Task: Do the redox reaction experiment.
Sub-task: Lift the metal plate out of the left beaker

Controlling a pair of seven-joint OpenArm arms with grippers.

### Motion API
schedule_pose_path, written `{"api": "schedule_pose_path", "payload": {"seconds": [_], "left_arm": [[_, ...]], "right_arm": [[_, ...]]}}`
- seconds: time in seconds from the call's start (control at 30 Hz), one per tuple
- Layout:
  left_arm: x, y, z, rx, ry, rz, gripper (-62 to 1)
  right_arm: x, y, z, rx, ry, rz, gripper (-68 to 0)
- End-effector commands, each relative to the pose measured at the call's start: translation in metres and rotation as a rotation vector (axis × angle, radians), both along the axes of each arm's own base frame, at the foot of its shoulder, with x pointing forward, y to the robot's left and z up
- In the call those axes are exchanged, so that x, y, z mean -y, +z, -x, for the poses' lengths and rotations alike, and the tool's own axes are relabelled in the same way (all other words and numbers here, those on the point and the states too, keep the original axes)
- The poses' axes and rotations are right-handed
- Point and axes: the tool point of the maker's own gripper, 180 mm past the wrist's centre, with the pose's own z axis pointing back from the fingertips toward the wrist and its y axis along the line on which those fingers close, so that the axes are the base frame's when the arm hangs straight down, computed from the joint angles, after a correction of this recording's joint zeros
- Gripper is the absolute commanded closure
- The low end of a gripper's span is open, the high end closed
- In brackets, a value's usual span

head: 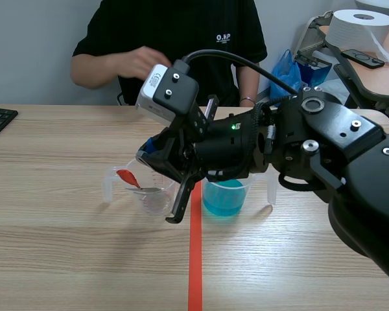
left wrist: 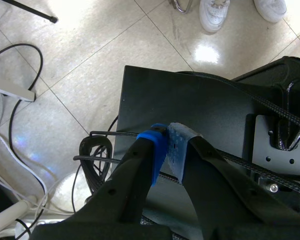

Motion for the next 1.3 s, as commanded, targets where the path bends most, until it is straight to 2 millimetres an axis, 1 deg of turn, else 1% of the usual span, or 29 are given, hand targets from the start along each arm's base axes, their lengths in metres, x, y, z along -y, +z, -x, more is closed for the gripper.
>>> {"api": "schedule_pose_path", "payload": {"seconds": [0.0, 0.77, 1.07, 1.27], "left_arm": [[-0.001, 0.002, 0.001, 0.009, 0.002, -0.001, -2.7], [-0.001, 0.002, 0.001, 0.009, 0.002, -0.001, -2.7], [-0.001, 0.002, 0.001, 0.009, 0.002, -0.001, -2.7], [-0.001, 0.002, 0.001, 0.009, 0.002, -0.001, -2.7]], "right_arm": [[-0.003, 0.016, -0.003, 0.036, 0.013, -0.030, -0.6], [-0.004, 0.018, -0.003, 0.030, 0.014, -0.043, -0.6], [-0.008, 0.030, 0.000, 0.017, 0.023, -0.100, -0.6], [-0.012, 0.048, 0.005, 0.040, 0.040, -0.132, -0.6]]}}
